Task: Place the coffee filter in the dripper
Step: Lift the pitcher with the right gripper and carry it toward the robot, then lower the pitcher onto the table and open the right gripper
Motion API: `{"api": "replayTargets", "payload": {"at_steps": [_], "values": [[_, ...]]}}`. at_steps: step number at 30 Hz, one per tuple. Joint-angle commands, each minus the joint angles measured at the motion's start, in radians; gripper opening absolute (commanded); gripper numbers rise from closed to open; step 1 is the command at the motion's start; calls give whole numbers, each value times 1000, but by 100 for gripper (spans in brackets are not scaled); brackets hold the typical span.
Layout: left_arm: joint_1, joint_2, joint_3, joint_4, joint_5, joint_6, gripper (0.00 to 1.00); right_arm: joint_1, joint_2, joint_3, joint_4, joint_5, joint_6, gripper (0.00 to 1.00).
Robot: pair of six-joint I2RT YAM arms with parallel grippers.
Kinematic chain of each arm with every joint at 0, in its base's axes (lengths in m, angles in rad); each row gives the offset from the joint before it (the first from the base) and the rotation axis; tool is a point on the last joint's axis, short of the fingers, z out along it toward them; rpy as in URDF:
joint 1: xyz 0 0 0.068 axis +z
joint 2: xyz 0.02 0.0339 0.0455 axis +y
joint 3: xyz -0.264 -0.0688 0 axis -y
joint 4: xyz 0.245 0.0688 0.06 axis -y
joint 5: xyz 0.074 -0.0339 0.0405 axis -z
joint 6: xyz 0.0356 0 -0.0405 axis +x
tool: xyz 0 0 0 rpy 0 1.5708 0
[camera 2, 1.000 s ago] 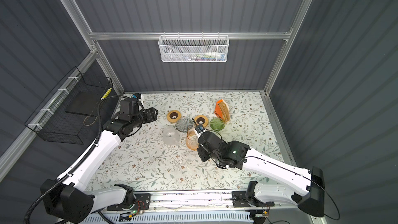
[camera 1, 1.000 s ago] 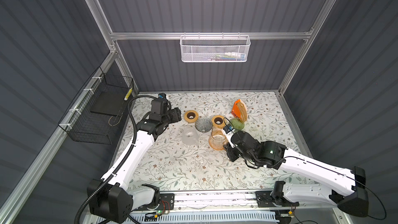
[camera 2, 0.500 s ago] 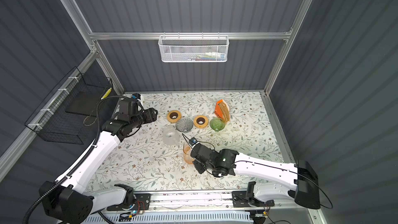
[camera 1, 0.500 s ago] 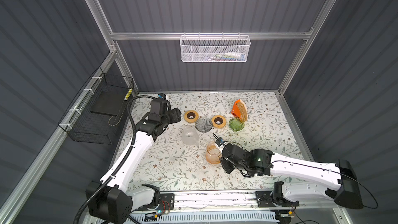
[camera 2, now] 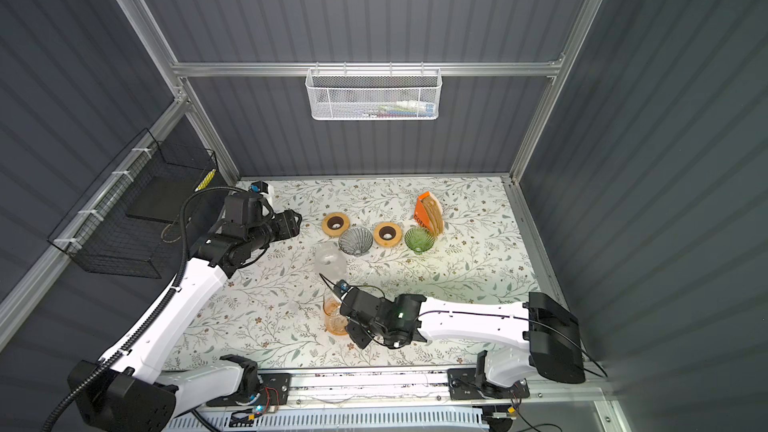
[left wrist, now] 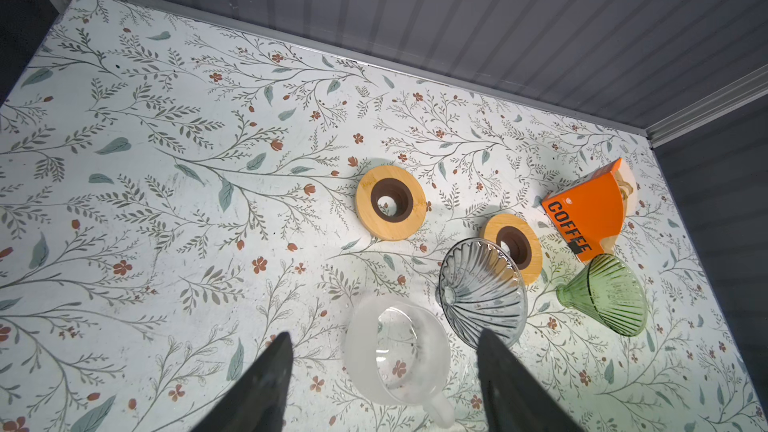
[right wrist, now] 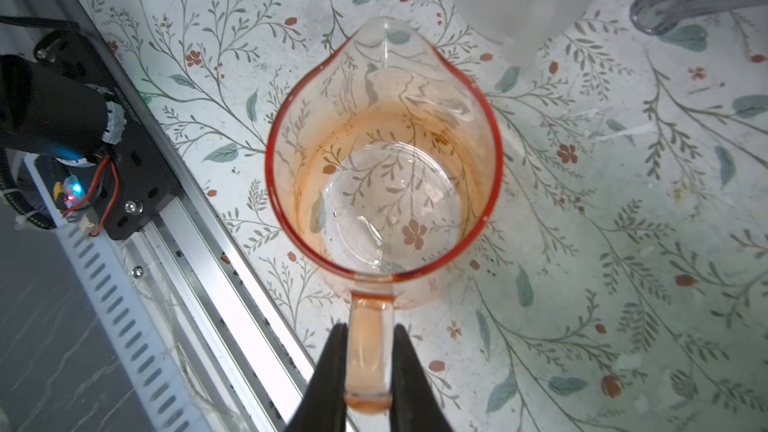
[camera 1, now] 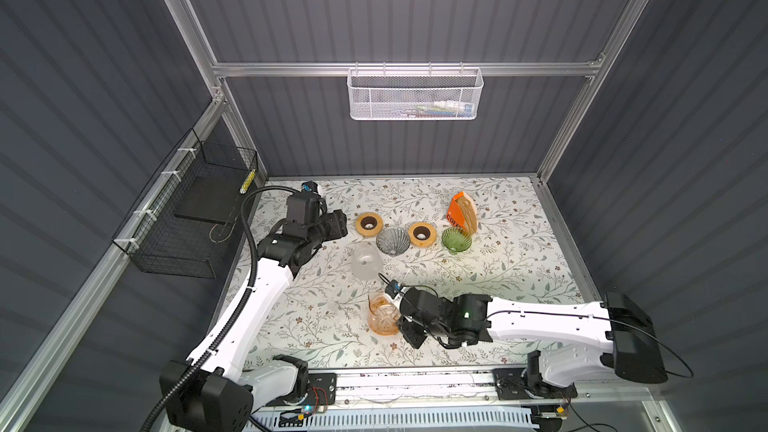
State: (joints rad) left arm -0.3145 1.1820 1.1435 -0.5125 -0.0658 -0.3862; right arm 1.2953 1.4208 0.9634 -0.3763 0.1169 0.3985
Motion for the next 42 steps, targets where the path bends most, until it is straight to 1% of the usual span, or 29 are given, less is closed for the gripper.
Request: {"api": "replayTargets", "payload": {"at_steps": [1,7,21,36,42], "values": [[2,-18,-15,-27,-12,17,70,32,38,63,95,-51,-22,0],[2,-24,-20,-27,-17,17,71,37,108,111,96,-63,-51,0],[2,-14,-28,-20,-24,23,71,37,216,159,97,-105,-56,0],[2,4,-21,-18,-23,33,71,36,277,190,59,-80,-82,0],[2,11,-16,-17,-19,33,71,30,283,180,61,-79,-76,7]]}}
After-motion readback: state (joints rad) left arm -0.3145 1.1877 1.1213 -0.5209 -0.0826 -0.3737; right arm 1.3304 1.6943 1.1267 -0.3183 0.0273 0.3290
